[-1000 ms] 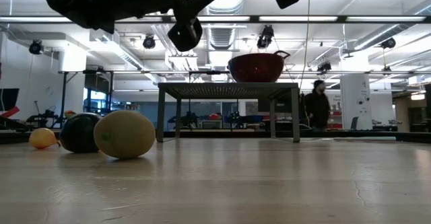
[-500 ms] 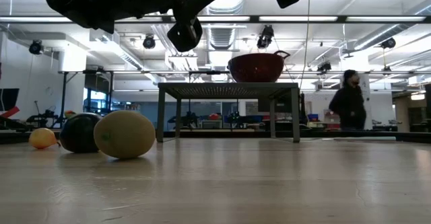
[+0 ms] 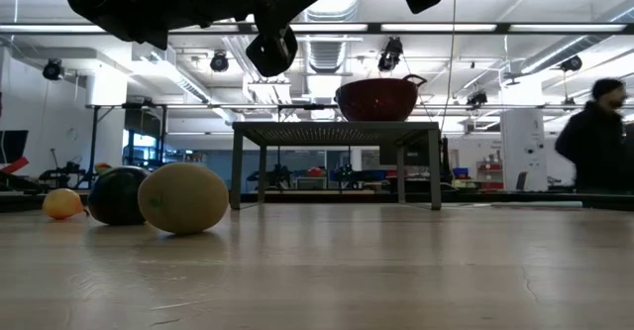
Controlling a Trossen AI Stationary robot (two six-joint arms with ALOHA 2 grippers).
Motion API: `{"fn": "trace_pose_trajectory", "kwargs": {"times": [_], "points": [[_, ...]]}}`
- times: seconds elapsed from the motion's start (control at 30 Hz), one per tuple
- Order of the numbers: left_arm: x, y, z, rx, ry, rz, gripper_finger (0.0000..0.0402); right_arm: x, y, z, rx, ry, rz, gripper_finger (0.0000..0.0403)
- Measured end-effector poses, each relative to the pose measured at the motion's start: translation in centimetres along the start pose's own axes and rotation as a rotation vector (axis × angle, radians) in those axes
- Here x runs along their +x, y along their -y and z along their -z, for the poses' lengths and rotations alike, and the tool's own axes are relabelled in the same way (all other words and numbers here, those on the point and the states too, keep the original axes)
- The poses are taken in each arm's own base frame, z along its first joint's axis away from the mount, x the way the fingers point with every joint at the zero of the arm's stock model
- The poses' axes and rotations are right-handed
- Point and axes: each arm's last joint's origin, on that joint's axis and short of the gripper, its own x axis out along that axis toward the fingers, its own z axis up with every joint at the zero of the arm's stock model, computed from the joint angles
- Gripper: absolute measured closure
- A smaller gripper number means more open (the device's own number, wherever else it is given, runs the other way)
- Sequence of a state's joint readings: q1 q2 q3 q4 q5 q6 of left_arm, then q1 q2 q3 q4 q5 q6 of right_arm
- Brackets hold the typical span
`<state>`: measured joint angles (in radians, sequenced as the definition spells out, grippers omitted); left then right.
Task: Pick & Place Fruit
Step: Put the pear into the purple strainer bowl on the shelf
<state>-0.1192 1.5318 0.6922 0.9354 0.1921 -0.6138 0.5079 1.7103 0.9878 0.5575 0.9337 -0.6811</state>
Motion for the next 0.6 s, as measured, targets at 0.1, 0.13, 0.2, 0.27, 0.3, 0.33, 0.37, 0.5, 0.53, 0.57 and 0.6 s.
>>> {"fn": "trace_pose_trajectory", "kwargs": {"times": [0.1, 0.13, 0.2, 0.27, 0.3, 0.33, 0.37, 0.5, 0.53, 0.57, 0.6], "points": [[-0.01, -0.01, 0.01, 0.007, 0.000, -0.001, 0.0245, 0.00, 0.00, 0.00, 0.000, 0.000, 0.000, 0.0253], [-0.01, -0.01, 0.01, 0.008, -0.001, -0.001, 0.0245, 0.00, 0.00, 0.00, 0.000, 0.000, 0.000, 0.0255], [-0.01, -0.01, 0.02, 0.009, -0.001, -0.001, 0.0245, 0.00, -0.01, 0.01, -0.001, 0.000, 0.000, 0.0259], [-0.01, -0.02, 0.02, 0.009, 0.000, -0.002, 0.0245, 0.00, -0.01, 0.01, -0.001, 0.000, 0.000, 0.0258], [-0.01, -0.02, 0.02, 0.009, 0.001, -0.003, 0.0245, 0.00, -0.02, 0.02, -0.001, 0.000, 0.000, 0.0255], [-0.01, -0.03, 0.02, 0.009, 0.002, -0.005, 0.0245, 0.00, -0.02, 0.02, -0.001, -0.001, 0.000, 0.0253], [-0.01, -0.03, 0.01, 0.011, 0.003, -0.007, 0.0244, 0.00, -0.02, 0.02, -0.001, -0.001, 0.000, 0.0250], [-0.01, -0.05, 0.01, 0.019, 0.009, -0.017, 0.0227, 0.00, -0.02, 0.02, -0.001, -0.001, 0.001, 0.0249], [-0.01, -0.07, 0.00, 0.024, 0.010, -0.020, 0.0220, 0.00, -0.01, 0.02, 0.000, -0.001, 0.001, 0.0252], [-0.02, -0.09, 0.01, 0.030, 0.012, -0.025, 0.0212, 0.00, -0.01, 0.02, 0.000, -0.001, 0.001, 0.0255], [-0.02, -0.10, 0.01, 0.033, 0.014, -0.028, 0.0203, 0.00, -0.01, 0.02, 0.000, -0.001, 0.001, 0.0258]]}}
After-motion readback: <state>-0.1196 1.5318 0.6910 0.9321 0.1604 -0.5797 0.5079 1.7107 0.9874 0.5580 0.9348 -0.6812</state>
